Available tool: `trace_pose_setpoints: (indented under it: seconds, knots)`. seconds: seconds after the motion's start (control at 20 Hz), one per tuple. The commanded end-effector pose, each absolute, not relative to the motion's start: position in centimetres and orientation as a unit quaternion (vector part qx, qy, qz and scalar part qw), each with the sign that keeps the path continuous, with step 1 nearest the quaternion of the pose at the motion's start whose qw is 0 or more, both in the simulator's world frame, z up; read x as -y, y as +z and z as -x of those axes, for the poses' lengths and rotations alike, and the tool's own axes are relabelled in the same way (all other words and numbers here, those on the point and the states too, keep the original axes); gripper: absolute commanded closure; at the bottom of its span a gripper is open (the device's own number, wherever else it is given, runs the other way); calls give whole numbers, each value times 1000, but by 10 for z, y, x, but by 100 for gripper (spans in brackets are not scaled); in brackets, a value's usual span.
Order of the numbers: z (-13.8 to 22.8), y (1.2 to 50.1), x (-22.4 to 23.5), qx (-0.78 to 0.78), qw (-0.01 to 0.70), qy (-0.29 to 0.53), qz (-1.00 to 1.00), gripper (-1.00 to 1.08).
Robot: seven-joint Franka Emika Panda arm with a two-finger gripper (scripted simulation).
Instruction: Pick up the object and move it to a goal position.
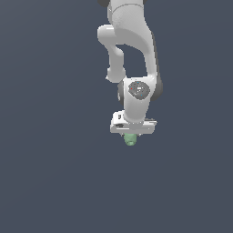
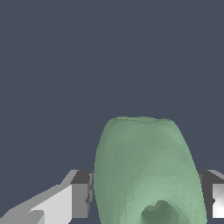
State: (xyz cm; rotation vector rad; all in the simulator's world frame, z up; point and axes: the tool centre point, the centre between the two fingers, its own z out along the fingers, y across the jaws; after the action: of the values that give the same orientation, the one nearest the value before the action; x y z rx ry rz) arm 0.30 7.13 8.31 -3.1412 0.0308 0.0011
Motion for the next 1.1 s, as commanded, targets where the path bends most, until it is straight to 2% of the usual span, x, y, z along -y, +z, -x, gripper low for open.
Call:
trace_pose_setpoints:
  seconds: [0.0,1.05]
  knots:
    - [-6,99,-58,-10,0,0,1000,108]
    - [-41,290,101,-10,1,0,1000,108]
